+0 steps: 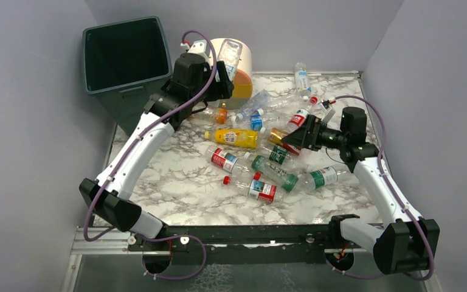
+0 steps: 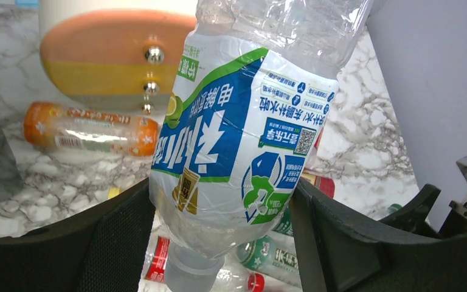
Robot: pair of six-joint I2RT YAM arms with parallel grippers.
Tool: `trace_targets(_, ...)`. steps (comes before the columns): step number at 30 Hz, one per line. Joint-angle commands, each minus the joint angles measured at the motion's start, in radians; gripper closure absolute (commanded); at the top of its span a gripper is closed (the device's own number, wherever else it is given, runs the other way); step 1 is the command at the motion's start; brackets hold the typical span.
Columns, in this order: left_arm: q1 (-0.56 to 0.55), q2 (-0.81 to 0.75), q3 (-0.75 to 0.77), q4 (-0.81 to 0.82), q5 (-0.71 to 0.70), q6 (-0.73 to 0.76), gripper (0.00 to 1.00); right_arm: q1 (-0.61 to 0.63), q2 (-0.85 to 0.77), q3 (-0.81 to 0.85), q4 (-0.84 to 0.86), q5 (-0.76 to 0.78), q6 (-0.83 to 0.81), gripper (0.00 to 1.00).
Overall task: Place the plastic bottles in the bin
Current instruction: Place the plastic bottle in the trash bin.
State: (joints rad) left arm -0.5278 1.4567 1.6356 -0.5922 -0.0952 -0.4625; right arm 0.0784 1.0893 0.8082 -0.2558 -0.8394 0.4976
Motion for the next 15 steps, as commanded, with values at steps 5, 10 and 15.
trace_targets(5,0.021,0.111,0.362,-0.102,-0.092,0.104,0.41,-0.003,-0.029,-0.006,0.002,-0.013,-0.001,0.01)
trace_targets(10,0.12,0.138,0.503,-0.143,-0.087,0.119,0.41,-0.003,-0.034,-0.008,0.003,-0.017,0.001,0.01)
trace_targets(15,0.31,0.122,0.54,-0.155,-0.015,0.11,0.41,-0.004,-0.042,-0.012,-0.003,-0.02,-0.001,0.01)
